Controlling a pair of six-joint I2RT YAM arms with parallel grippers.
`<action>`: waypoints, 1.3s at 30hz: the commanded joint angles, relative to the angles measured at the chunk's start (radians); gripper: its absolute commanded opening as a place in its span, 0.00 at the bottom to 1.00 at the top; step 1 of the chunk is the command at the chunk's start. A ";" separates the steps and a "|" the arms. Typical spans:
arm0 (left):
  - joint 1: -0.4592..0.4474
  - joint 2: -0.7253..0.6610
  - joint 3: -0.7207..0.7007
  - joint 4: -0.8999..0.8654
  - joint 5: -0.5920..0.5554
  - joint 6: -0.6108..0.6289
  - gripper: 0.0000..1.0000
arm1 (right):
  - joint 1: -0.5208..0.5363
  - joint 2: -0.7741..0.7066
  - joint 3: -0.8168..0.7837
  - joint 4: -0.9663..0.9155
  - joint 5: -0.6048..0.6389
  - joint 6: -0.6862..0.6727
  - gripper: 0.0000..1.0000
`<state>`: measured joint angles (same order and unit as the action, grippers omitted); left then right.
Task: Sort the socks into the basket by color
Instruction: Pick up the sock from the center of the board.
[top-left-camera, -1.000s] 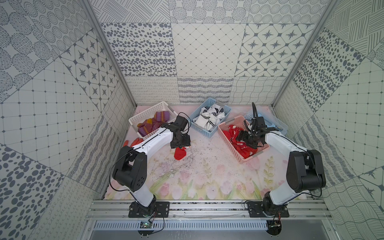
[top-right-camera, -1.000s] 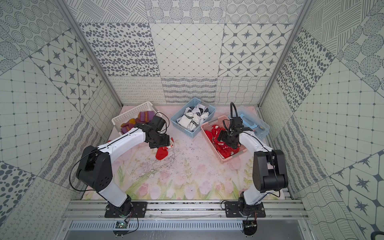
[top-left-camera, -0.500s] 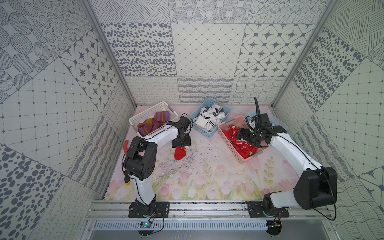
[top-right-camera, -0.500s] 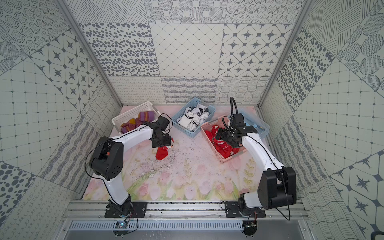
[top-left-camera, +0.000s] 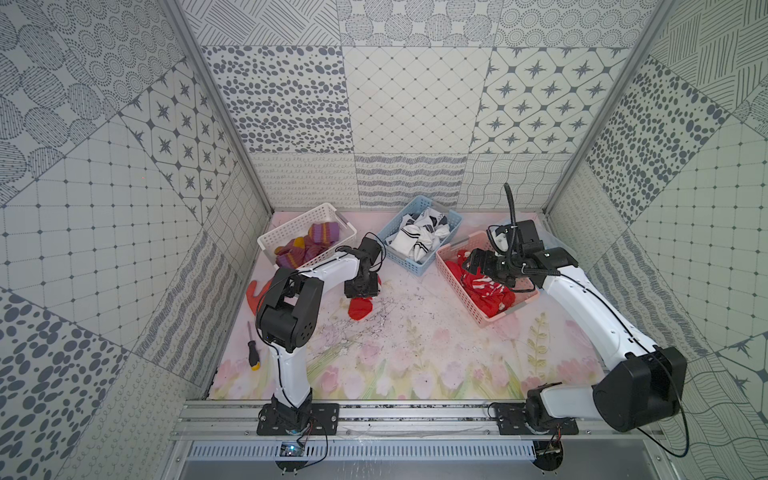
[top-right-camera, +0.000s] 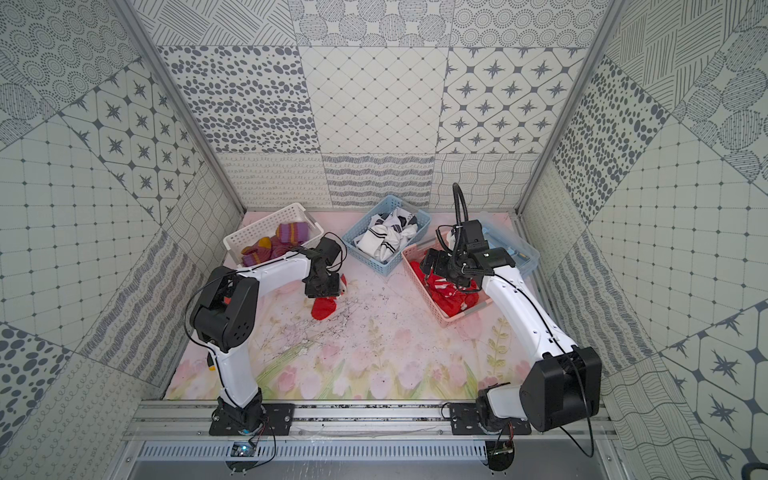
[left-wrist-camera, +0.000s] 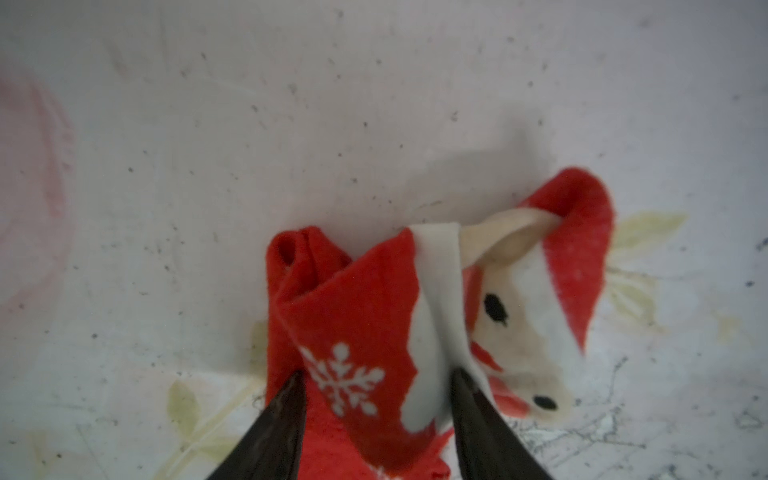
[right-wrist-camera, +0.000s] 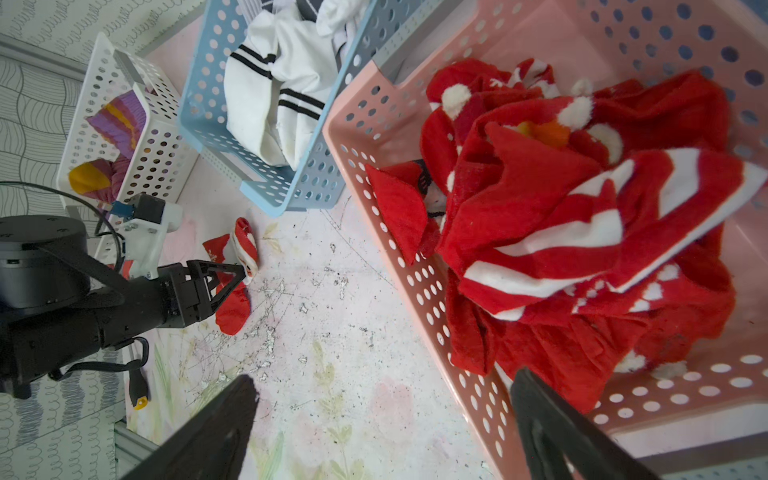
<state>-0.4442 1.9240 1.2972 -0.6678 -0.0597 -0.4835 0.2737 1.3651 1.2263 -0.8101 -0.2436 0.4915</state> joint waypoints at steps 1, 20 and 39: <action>0.000 0.007 -0.007 0.020 -0.006 0.014 0.33 | 0.018 0.020 0.020 0.043 -0.021 0.004 0.98; -0.020 -0.195 -0.050 0.123 0.168 0.051 0.00 | 0.118 0.125 0.042 0.133 -0.139 0.003 0.98; -0.073 -0.391 -0.034 0.322 0.494 0.041 0.00 | 0.230 0.260 0.119 0.389 -0.299 0.126 0.98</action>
<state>-0.5034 1.5574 1.2461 -0.4515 0.2867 -0.4435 0.4801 1.6039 1.3151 -0.5213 -0.5068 0.5812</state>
